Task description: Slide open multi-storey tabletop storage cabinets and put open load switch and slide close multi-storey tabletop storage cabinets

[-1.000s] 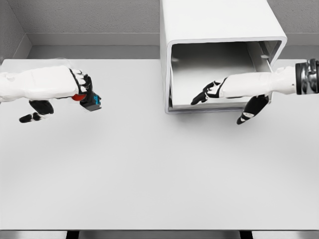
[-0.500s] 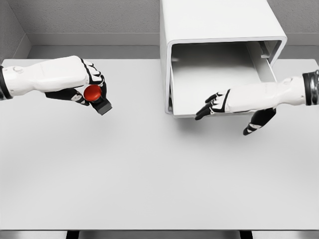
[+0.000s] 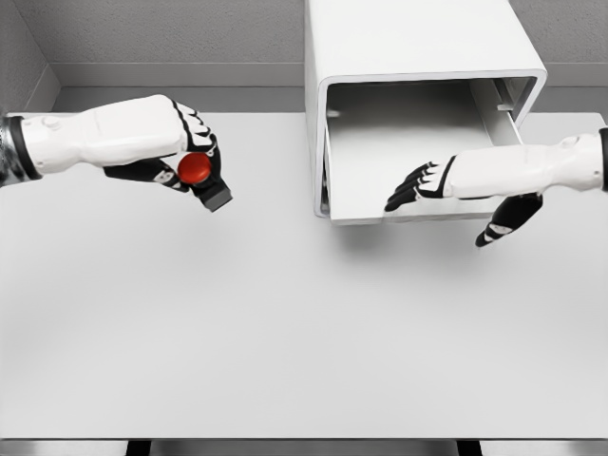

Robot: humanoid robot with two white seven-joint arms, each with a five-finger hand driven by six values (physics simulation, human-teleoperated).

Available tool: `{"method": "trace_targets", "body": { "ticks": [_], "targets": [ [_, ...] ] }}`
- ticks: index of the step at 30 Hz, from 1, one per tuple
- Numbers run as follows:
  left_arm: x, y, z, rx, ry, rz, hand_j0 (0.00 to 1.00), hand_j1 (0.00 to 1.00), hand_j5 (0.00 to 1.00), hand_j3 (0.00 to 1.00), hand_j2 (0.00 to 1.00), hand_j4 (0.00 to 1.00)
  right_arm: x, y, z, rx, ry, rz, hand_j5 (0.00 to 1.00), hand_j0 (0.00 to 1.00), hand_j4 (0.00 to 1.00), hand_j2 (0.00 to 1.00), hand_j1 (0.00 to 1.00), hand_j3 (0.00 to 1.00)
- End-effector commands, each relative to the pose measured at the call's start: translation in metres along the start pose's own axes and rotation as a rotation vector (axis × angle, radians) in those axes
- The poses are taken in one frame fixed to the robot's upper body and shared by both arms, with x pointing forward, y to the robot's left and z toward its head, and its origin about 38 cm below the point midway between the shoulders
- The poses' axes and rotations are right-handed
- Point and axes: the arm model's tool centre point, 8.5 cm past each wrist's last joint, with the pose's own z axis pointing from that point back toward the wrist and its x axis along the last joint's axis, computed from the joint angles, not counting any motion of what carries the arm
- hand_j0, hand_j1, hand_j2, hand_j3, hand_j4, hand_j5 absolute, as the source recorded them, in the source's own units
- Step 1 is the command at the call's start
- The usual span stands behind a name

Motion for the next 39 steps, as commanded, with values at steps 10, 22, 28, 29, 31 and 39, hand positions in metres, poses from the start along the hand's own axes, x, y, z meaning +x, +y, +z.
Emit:
{"method": "trace_targets", "body": {
  "ticks": [10,22,28,29,31,39],
  "targets": [
    [0.006,0.01,-0.018,0.045,-0.042,-0.009,0.4,0.4,0.4,0.4,0.4,0.4,-0.003,0.014,-0.009,0.061,0.041,-0.005,1.0,1.0,1.0,1.0,1.0,1.0],
    [0.019,0.024,-0.056,0.096,-0.125,-0.029,0.4,0.4,0.4,0.4,0.4,0.4,0.005,0.021,-0.007,0.077,-0.018,0.033,1.0,1.0,1.0,1.0,1.0,1.0],
    [0.022,0.022,-0.075,0.097,-0.145,-0.032,0.4,0.4,0.4,0.4,0.4,0.4,0.007,0.022,-0.005,0.078,-0.026,0.038,1.0,1.0,1.0,1.0,1.0,1.0],
    [0.022,0.025,-0.076,0.1,-0.146,-0.038,0.4,0.4,0.4,0.4,0.4,0.4,0.007,0.023,-0.005,0.079,-0.029,0.038,1.0,1.0,1.0,1.0,1.0,1.0],
    [0.022,0.031,-0.08,0.11,-0.15,-0.046,0.4,0.4,0.4,0.4,0.4,0.4,0.007,0.024,-0.003,0.079,-0.025,0.037,1.0,1.0,1.0,1.0,1.0,1.0],
    [0.035,0.039,-0.106,0.139,-0.191,-0.078,0.4,0.4,0.4,0.4,0.4,0.4,0.006,0.029,0.011,0.082,0.005,0.027,1.0,1.0,1.0,1.0,1.0,1.0]
  ]
}}
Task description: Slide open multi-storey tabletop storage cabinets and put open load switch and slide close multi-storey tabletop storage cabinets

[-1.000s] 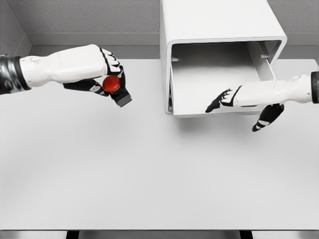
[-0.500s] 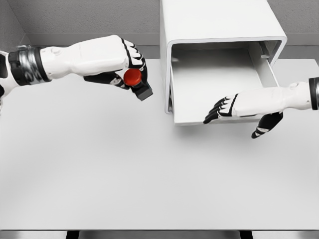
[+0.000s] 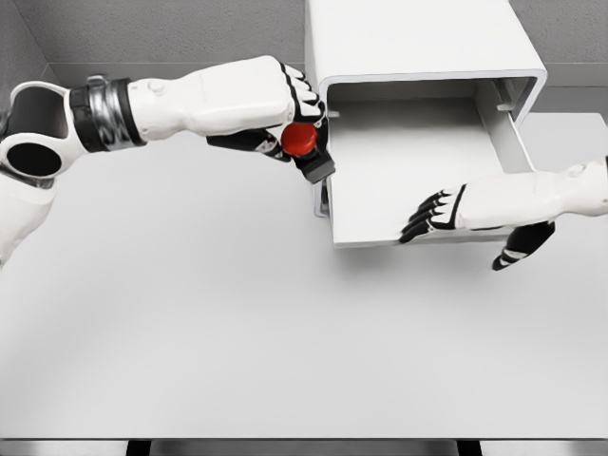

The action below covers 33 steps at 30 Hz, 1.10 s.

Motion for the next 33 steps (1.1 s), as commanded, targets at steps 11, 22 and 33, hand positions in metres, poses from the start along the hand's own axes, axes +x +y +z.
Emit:
{"method": "trace_targets", "body": {
  "ticks": [11,22,33],
  "targets": [
    [0.009,-0.009,-0.047,0.006,-0.055,0.001,0.4,0.4,0.4,0.4,0.4,0.4,-0.001,0.006,0.006,0.007,0.014,-0.018,1.0,1.0,1.0,1.0,1.0,1.0],
    [0.005,-0.021,-0.064,-0.008,-0.058,0.037,0.4,0.4,0.4,0.4,0.4,0.4,-0.003,0.001,0.028,-0.018,0.064,-0.011,1.0,1.0,1.0,1.0,1.0,1.0],
    [-0.004,-0.036,-0.086,-0.06,-0.022,0.022,0.42,0.42,0.42,0.42,0.42,0.42,-0.005,0.002,0.057,-0.036,0.13,-0.021,1.0,1.0,1.0,1.0,1.0,1.0]
  ]
}}
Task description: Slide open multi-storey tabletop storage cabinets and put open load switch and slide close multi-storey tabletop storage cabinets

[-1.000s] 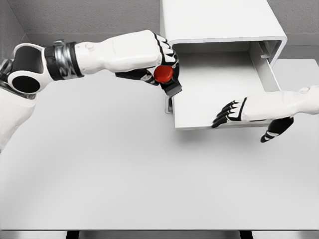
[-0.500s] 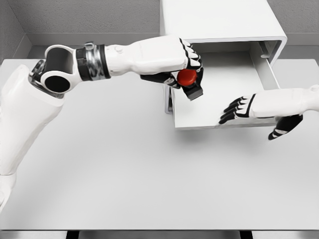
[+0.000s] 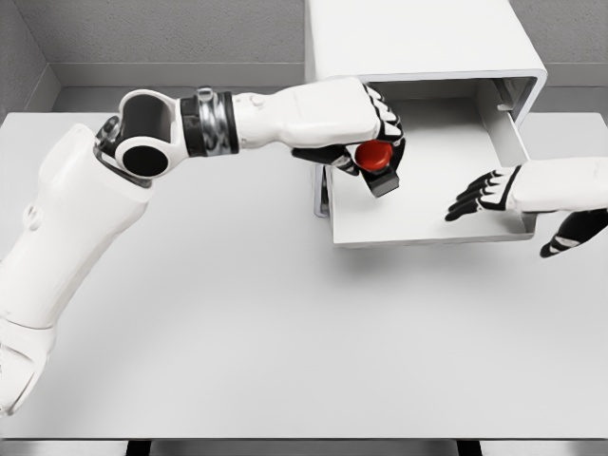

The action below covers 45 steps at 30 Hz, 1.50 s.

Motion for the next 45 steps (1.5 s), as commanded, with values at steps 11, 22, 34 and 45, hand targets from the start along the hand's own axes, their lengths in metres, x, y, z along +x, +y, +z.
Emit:
{"method": "trace_targets", "body": {
  "ticks": [11,22,34,45],
  "targets": [
    [-0.002,-0.002,-0.011,-0.01,0.009,-0.006,0.42,0.42,0.42,0.42,0.42,0.42,0.003,0.0,0.001,-0.009,-0.009,-0.014,1.0,1.0,1.0,1.0,1.0,1.0],
    [0.004,-0.001,-0.022,0.008,-0.011,-0.001,0.43,0.43,0.43,0.43,0.43,0.43,0.002,0.001,0.002,-0.01,-0.006,-0.015,1.0,1.0,1.0,1.0,1.0,1.0],
    [-0.003,-0.013,-0.031,-0.011,0.008,0.027,0.84,0.84,0.84,0.84,0.84,0.84,0.004,-0.009,0.007,-0.027,0.0,0.005,1.0,1.0,1.0,1.0,1.0,1.0],
    [0.003,0.006,-0.03,0.056,-0.029,0.029,1.0,1.0,1.0,1.0,1.0,1.0,0.005,-0.007,0.006,-0.024,-0.005,0.001,1.0,1.0,1.0,1.0,1.0,1.0]
  ]
}}
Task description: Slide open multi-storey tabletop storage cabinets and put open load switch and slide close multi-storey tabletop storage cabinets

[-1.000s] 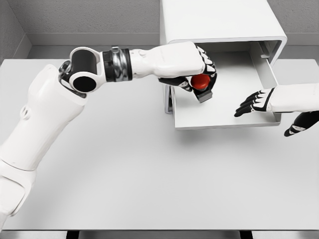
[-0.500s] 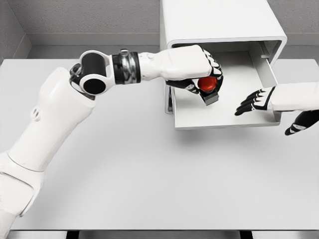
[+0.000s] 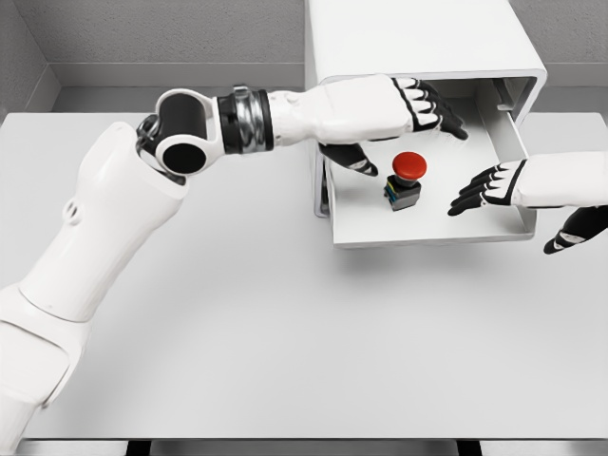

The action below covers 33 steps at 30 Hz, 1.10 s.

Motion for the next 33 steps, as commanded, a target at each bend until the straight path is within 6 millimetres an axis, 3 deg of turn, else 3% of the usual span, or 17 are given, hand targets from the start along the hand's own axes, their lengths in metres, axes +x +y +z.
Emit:
{"method": "trace_targets", "body": {
  "ticks": [1,6,8,9,11,12,15,18,23,33],
  "targets": [
    [0.009,0.012,0.005,0.064,-0.057,0.045,1.0,1.0,1.0,1.0,1.0,1.0,0.0,-0.001,0.0,-0.004,-0.001,-0.005,1.0,1.0,1.0,1.0,1.0,1.0],
    [0.038,0.037,0.055,0.092,-0.177,0.065,1.0,1.0,1.0,1.0,1.0,1.0,0.0,-0.001,0.0,-0.005,-0.003,-0.005,1.0,1.0,1.0,1.0,1.0,1.0],
    [0.05,0.022,0.103,0.004,-0.197,0.165,1.0,1.0,1.0,1.0,1.0,1.0,0.0,0.0,-0.002,-0.002,-0.006,-0.006,1.0,1.0,1.0,1.0,1.0,1.0],
    [0.045,0.021,0.148,-0.04,-0.125,0.198,1.0,1.0,1.0,1.0,1.0,1.0,0.0,0.001,-0.002,-0.002,-0.008,-0.009,1.0,1.0,1.0,1.0,1.0,1.0],
    [0.036,0.009,0.205,-0.08,0.004,0.284,1.0,1.0,1.0,1.0,1.0,1.0,0.0,0.002,-0.004,0.002,-0.011,-0.011,1.0,1.0,1.0,1.0,1.0,1.0],
    [0.034,0.008,0.224,-0.108,0.055,0.288,1.0,1.0,1.0,1.0,1.0,1.0,0.0,0.003,-0.005,0.004,-0.013,-0.013,1.0,1.0,1.0,1.0,1.0,1.0],
    [0.029,0.011,0.252,-0.159,0.139,0.27,1.0,1.0,1.0,1.0,1.0,1.0,0.001,0.003,-0.006,0.005,-0.016,-0.013,1.0,1.0,1.0,1.0,1.0,1.0],
    [0.02,0.004,0.26,-0.16,0.179,0.29,1.0,1.0,1.0,1.0,1.0,1.0,0.0,0.003,-0.006,0.005,-0.015,-0.013,1.0,1.0,1.0,1.0,1.0,1.0],
    [0.02,0.003,0.257,-0.153,0.168,0.292,1.0,1.0,1.0,1.0,1.0,1.0,0.0,-0.001,-0.001,-0.005,-0.004,-0.005,1.0,1.0,1.0,1.0,1.0,1.0],
    [0.021,0.0,0.256,-0.156,0.165,0.298,1.0,1.0,1.0,1.0,1.0,1.0,0.003,-0.006,-0.015,-0.019,-0.038,0.005,1.0,1.0,1.0,1.0,1.0,1.0]
  ]
}}
